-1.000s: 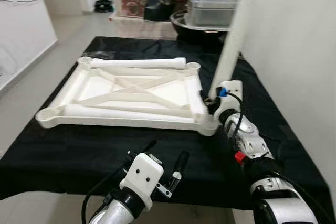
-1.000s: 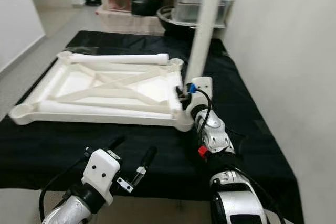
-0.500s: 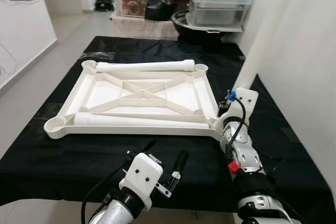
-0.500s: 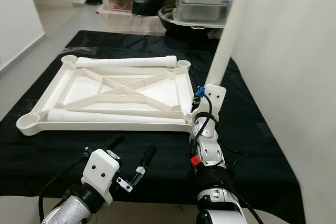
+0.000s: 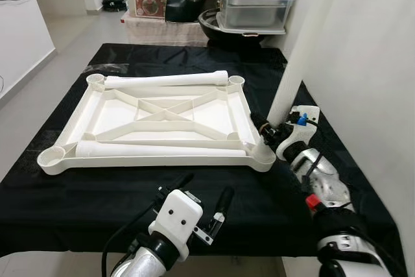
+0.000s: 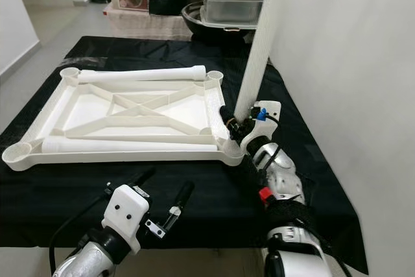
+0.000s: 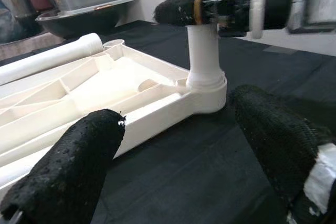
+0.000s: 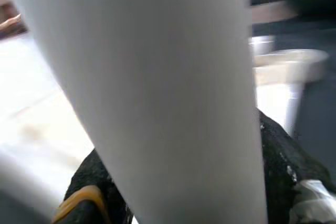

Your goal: Building children table

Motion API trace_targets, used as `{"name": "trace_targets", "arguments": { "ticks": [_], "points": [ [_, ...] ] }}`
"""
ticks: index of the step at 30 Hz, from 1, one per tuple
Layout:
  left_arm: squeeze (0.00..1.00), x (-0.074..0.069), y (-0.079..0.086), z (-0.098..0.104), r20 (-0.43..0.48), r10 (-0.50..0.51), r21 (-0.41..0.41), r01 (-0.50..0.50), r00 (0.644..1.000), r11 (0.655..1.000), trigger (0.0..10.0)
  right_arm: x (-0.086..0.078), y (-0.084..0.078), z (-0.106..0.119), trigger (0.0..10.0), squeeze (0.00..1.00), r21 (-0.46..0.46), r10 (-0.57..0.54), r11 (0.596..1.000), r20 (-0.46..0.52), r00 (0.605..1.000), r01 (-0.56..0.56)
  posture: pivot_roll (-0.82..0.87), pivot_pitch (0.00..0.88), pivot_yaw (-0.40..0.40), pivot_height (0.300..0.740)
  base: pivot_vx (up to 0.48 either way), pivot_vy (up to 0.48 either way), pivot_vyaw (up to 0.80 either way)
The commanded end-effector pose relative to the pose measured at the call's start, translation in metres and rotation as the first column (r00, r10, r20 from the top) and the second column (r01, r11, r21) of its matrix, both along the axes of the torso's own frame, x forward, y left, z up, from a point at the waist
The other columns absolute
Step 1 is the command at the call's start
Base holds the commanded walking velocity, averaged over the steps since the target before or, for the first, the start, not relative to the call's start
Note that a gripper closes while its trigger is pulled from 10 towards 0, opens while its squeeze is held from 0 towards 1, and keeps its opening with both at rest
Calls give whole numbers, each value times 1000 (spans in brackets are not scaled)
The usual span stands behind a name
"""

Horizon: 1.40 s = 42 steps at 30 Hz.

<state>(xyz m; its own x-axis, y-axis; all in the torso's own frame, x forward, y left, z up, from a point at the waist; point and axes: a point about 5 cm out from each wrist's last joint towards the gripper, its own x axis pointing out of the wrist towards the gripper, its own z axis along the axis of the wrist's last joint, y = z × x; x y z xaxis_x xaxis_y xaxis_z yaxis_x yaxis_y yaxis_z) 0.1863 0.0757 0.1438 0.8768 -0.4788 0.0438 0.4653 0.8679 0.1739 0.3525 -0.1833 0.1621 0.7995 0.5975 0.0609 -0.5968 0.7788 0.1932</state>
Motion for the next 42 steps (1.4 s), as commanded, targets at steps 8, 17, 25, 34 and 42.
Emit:
{"name": "trace_targets", "arguments": {
  "ticks": [8,17,25,34,42],
  "points": [
    [0,-1,0,-4,-6,1,17,-1,1000,1000,10000,-18,35,-2,10000,0,-140,526,840,-27,850,-524,150,10,-74,740,0,0,0],
    [0,1,0,-3,-4,5,16,-4,1000,1000,10000,16,37,6,0,0,-212,142,969,63,988,-126,147,24,-76,740,0,0,0],
    [0,1,0,-4,-7,-2,14,2,1000,1000,10000,27,-20,-16,0,0,-273,-671,722,-53,740,635,135,28,-68,740,0,0,0],
    [0,1,0,-4,-7,-3,16,3,1000,1000,10000,3,-23,-33,8431,0,-235,-884,468,-111,454,852,132,25,-67,740,0,0,0],
    [0,1,-1,-4,-6,-4,16,4,1000,1000,10000,13,16,-16,10000,1000,-84,-756,653,-24,654,753,138,22,-73,740,0,0,0]
  ]
}}
